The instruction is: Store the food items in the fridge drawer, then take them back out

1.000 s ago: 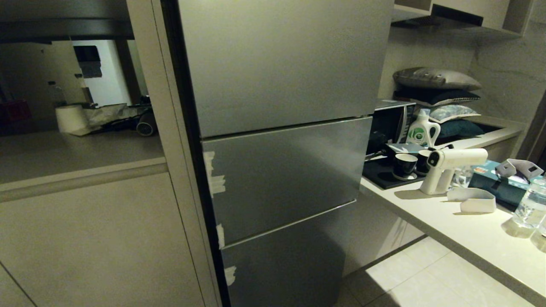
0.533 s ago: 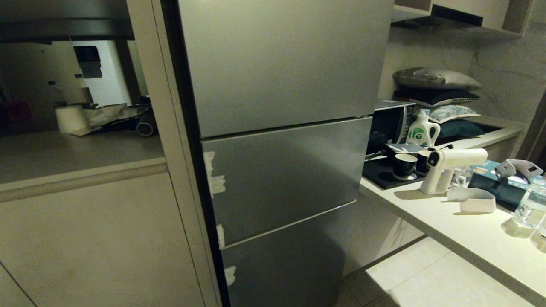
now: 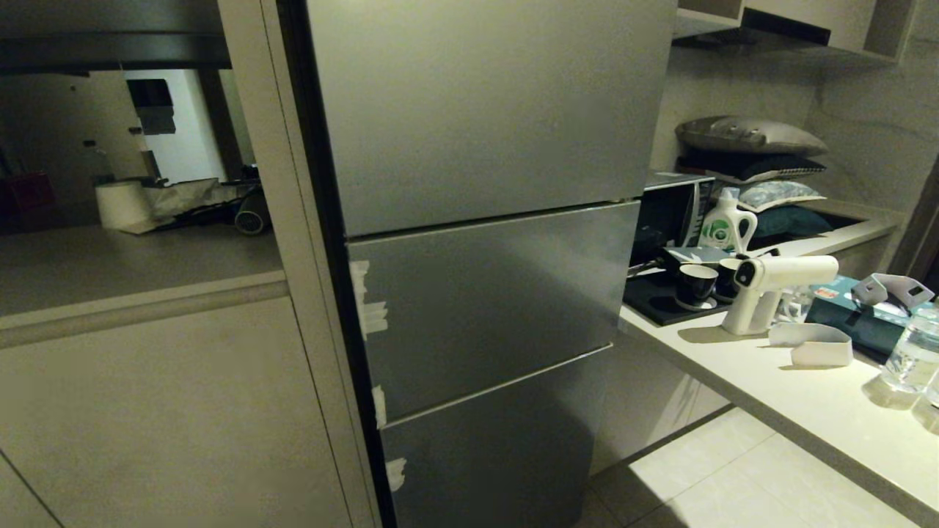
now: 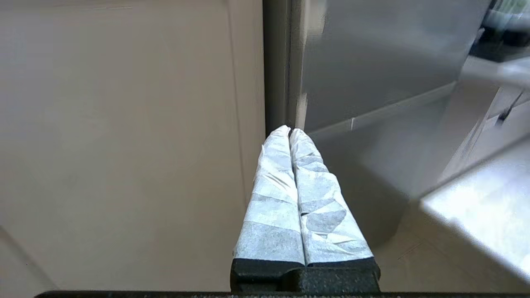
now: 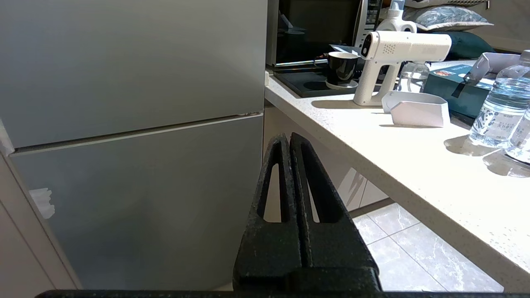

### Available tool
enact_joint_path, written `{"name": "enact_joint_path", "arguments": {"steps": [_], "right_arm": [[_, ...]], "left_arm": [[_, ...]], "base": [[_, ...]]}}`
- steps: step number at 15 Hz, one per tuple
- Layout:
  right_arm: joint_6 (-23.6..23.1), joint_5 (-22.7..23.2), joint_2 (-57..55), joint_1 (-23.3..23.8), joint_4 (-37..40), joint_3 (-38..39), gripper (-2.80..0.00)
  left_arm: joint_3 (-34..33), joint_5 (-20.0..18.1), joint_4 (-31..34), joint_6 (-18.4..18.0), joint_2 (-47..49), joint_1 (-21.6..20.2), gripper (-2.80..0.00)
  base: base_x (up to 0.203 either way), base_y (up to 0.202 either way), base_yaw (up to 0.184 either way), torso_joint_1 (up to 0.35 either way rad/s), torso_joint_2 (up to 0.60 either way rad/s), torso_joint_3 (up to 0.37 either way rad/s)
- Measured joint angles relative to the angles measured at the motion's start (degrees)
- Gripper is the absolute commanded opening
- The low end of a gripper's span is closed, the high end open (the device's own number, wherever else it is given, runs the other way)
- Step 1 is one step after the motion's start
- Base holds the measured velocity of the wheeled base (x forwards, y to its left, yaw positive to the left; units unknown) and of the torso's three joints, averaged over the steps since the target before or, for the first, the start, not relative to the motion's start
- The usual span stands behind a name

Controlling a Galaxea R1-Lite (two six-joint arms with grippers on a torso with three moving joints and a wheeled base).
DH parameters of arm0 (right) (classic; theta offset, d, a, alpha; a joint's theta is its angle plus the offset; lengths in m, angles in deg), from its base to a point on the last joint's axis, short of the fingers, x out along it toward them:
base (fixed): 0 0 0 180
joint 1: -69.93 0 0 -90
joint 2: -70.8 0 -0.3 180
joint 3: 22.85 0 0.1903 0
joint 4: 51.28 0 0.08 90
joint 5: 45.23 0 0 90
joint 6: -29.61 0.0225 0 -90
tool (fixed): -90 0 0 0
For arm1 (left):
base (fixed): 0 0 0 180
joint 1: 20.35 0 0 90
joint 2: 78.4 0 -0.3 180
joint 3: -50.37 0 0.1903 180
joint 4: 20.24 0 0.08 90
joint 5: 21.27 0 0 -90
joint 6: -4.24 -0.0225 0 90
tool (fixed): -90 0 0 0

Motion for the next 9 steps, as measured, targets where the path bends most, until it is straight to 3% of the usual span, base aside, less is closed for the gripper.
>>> {"name": "enact_joint_path", "arguments": {"steps": [4, 6, 9], "right_arm": [[0.0, 0.0, 0.0, 0.0, 0.0, 0.0, -2.8], [0.0, 0.0, 0.0, 0.0, 0.0, 0.0, -2.8], [0.0, 0.0, 0.0, 0.0, 0.0, 0.0, -2.8]], "left_arm": [[11.8, -1.5, -0.1, 1.5, 5.8, 0.1, -2.8], [16.2, -1.9, -0.6, 4.5, 14.9, 0.5, -2.8], [19.2, -2.2, -6.4, 9.5, 33.4, 0.8, -2.8]], "base": [[0.0, 0.0, 0.0, 0.0, 0.0, 0.0], [0.0, 0.0, 0.0, 0.0, 0.0, 0.0], [0.0, 0.0, 0.0, 0.0, 0.0, 0.0]]}}
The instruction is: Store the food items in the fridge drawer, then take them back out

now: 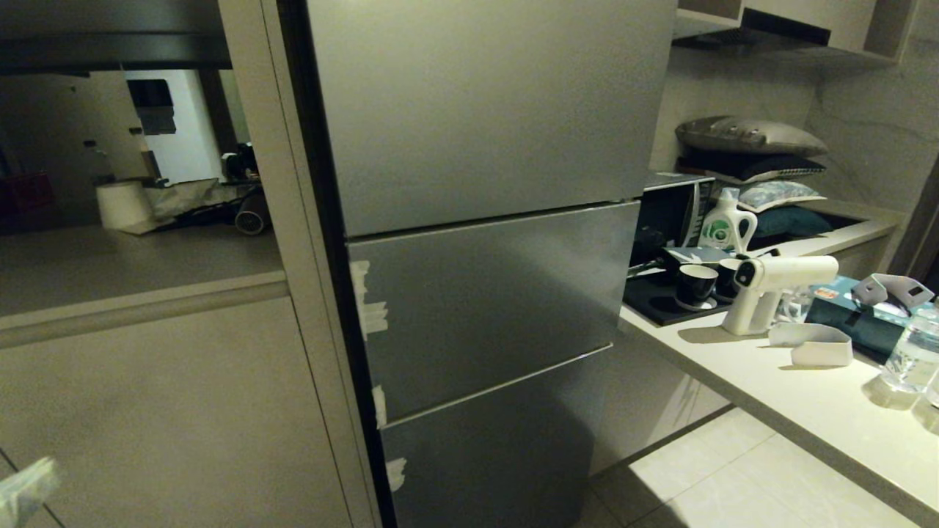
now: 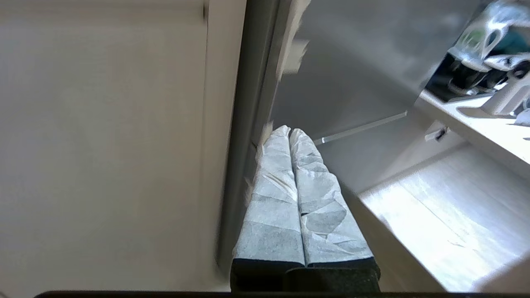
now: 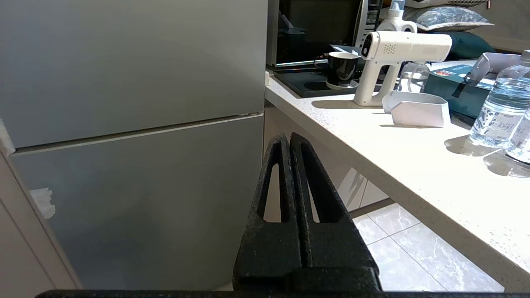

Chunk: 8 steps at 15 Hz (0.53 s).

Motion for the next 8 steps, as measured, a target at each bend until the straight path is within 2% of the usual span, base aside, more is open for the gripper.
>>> {"name": "enact_joint_path", "arguments": {"steps": [4, 6, 8], "right_arm": [[0.0, 0.0, 0.0, 0.0, -0.1, 0.0, -2.8], [0.0, 0.0, 0.0, 0.0, 0.0, 0.0, -2.8], [0.0, 0.0, 0.0, 0.0, -0.1, 0.0, -2.8]], "left_arm": [[-0.6, -0.2, -16.6, 3.6, 24.6, 0.1, -2.8], [-1.1, -0.3, -25.3, 4.4, 34.0, 0.0, -2.8], [-1.2, -0.4, -31.4, 5.1, 41.1, -0.1, -2.8]], "base": [[0.0, 0.0, 0.0, 0.0, 0.0, 0.0], [0.0, 0.0, 0.0, 0.0, 0.0, 0.0], [0.0, 0.0, 0.0, 0.0, 0.0, 0.0]]}}
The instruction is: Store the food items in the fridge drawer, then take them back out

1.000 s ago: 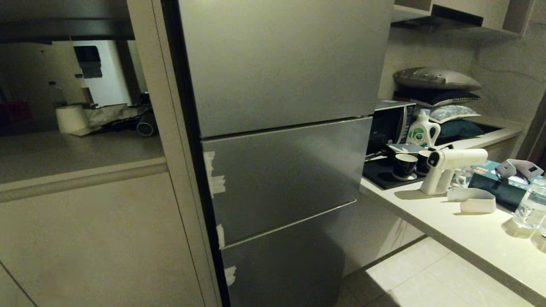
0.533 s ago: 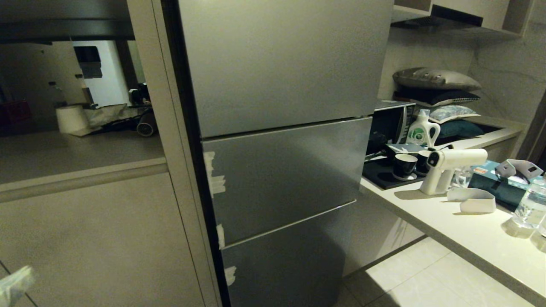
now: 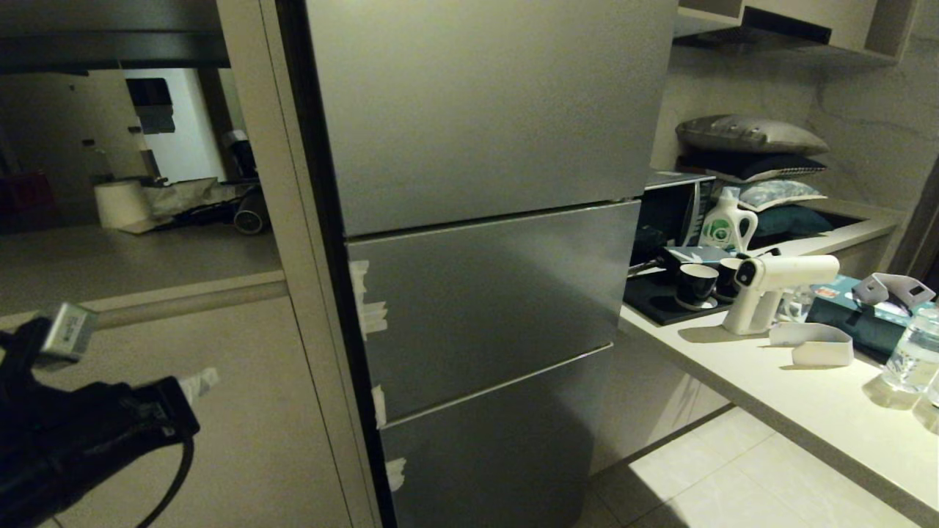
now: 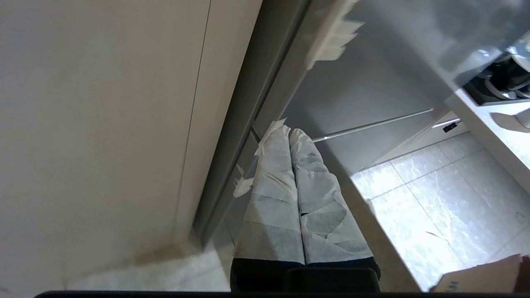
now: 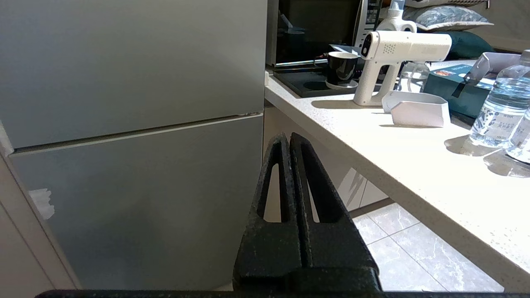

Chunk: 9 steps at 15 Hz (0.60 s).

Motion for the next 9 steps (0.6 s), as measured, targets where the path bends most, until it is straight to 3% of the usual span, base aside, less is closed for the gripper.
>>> {"name": "enact_joint_path", "arguments": {"steps": [2, 6, 9], "right_arm": [[0.0, 0.0, 0.0, 0.0, 0.0, 0.0, -2.8], [0.0, 0.0, 0.0, 0.0, 0.0, 0.0, -2.8], [0.0, 0.0, -0.1, 0.0, 0.0, 0.0, -2.8]], "left_arm": [[1.1, -1.4, -3.3, 2.4, 5.4, -0.1, -2.8], [7.5, -9.3, -4.5, 8.5, 14.4, -0.2, -2.8], [14.2, -10.5, -4.4, 10.0, 22.6, -0.2, -2.8]], "base": [[0.0, 0.0, 0.0, 0.0, 0.0, 0.0], [0.0, 0.0, 0.0, 0.0, 0.0, 0.0], [0.0, 0.0, 0.0, 0.0, 0.0, 0.0]]}}
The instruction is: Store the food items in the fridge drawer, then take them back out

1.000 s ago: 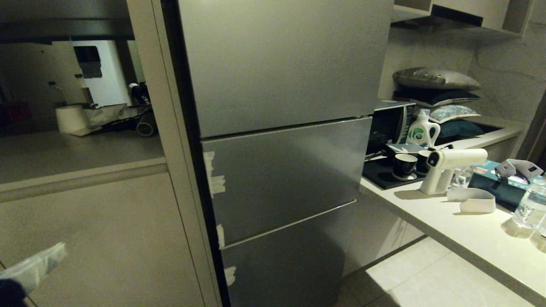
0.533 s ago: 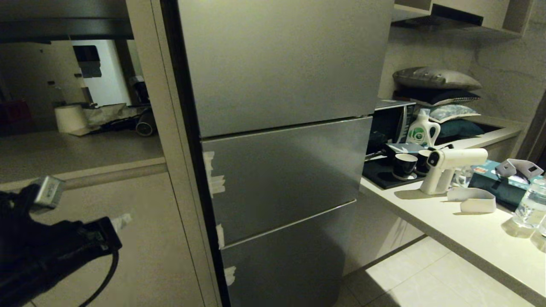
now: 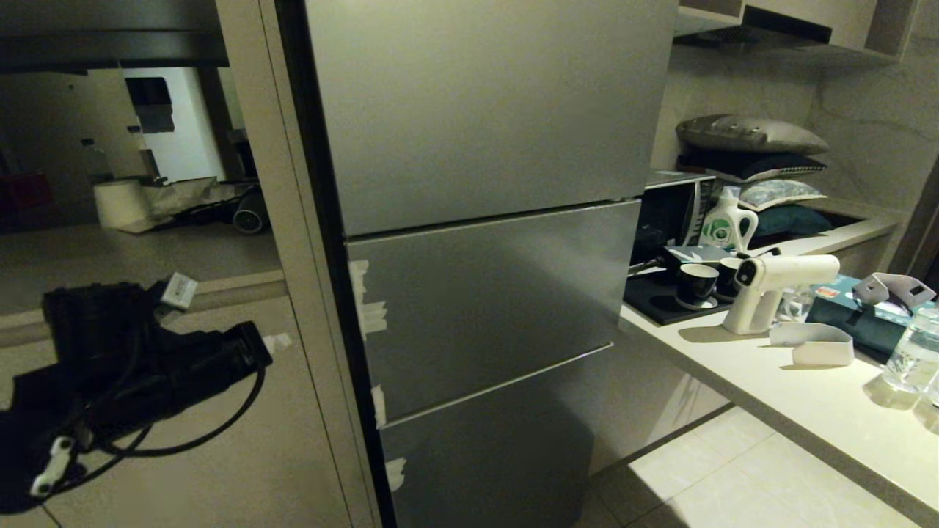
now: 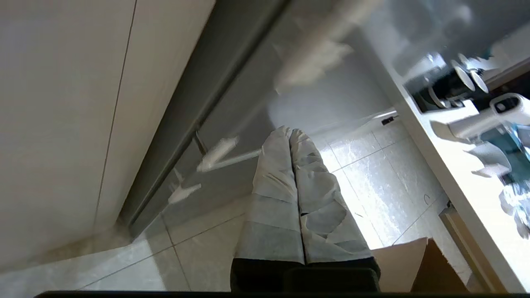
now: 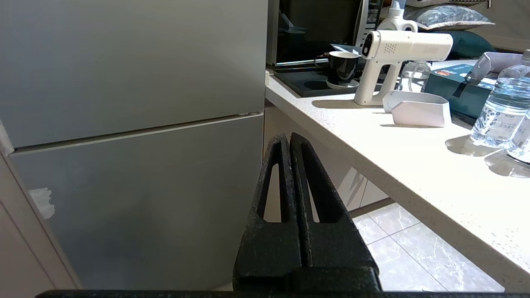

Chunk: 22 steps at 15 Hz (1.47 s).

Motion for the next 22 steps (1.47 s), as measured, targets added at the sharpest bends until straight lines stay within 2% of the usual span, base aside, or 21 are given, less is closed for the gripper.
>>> {"name": "enact_joint_path", "arguments": {"steps": [4, 9, 12, 15, 17, 22], "right_arm": [[0.0, 0.0, 0.0, 0.0, 0.0, 0.0, -2.8], [0.0, 0.0, 0.0, 0.0, 0.0, 0.0, -2.8], [0.0, 0.0, 0.0, 0.0, 0.0, 0.0, -2.8], [0.0, 0.0, 0.0, 0.0, 0.0, 0.0, -2.8], [0.0, 0.0, 0.0, 0.0, 0.0, 0.0, -2.8], [0.0, 0.0, 0.0, 0.0, 0.0, 0.0, -2.8]], "left_arm": [[9.7, -0.3, -0.4, 4.9, 9.3, 0.5, -2.8], [18.2, 0.0, -1.0, 9.6, 16.6, 2.6, -2.8], [21.1, 0.7, -4.8, 10.4, 19.8, 4.0, -2.8], [22.9, 4.8, -9.2, 11.0, 22.7, 5.2, -2.8], [23.3, 5.9, -11.7, 11.0, 24.0, 5.8, -2.8], [23.6, 6.6, -12.6, 11.5, 25.2, 7.5, -2.8]], "base": [[0.0, 0.0, 0.0, 0.0, 0.0, 0.0], [0.0, 0.0, 0.0, 0.0, 0.0, 0.0], [0.0, 0.0, 0.0, 0.0, 0.0, 0.0], [0.0, 0.0, 0.0, 0.0, 0.0, 0.0], [0.0, 0.0, 0.0, 0.0, 0.0, 0.0], [0.0, 0.0, 0.0, 0.0, 0.0, 0.0]]}}
